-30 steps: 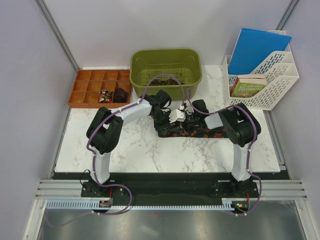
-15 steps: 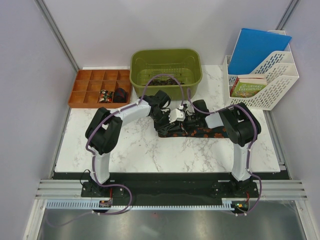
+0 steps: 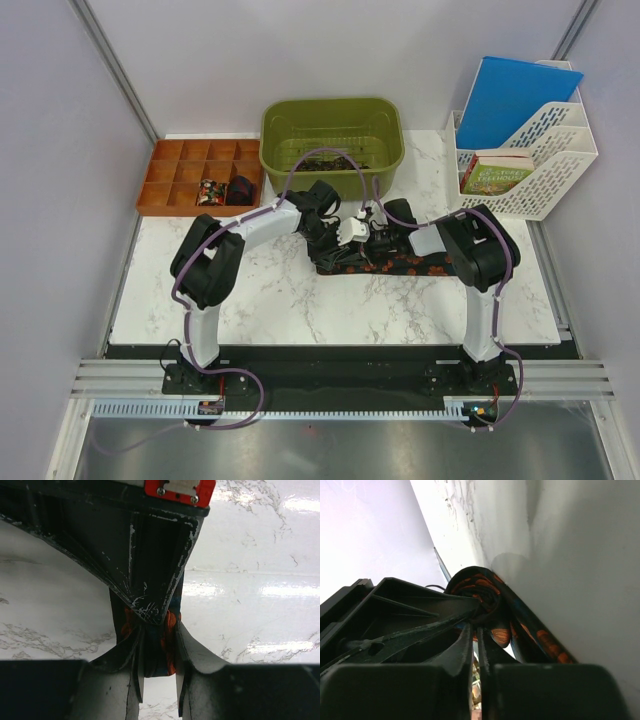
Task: Roll the ties
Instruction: Roll the tie at the center of the board.
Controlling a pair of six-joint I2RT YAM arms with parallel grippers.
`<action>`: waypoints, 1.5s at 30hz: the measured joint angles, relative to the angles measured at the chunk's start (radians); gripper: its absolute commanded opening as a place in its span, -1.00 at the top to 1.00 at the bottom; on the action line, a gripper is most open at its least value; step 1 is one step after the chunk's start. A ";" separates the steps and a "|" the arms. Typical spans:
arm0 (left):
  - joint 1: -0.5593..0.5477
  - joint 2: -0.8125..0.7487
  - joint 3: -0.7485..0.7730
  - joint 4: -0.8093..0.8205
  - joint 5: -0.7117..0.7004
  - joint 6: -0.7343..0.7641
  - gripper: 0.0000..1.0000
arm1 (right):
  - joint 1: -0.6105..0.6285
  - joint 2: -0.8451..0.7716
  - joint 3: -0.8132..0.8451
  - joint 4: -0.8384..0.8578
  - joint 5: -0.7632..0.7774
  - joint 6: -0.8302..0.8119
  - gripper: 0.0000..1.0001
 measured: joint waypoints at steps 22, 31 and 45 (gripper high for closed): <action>0.060 -0.114 -0.168 0.126 0.049 -0.014 -0.54 | -0.028 0.004 0.021 -0.140 0.005 -0.122 1.00; 0.057 -0.133 -0.193 0.198 0.090 -0.005 -0.55 | -0.035 0.000 0.021 -0.178 0.011 -0.180 1.00; 0.014 -0.089 -0.181 0.230 0.132 -0.052 0.49 | -0.038 -0.012 -0.005 -0.160 0.027 -0.203 0.93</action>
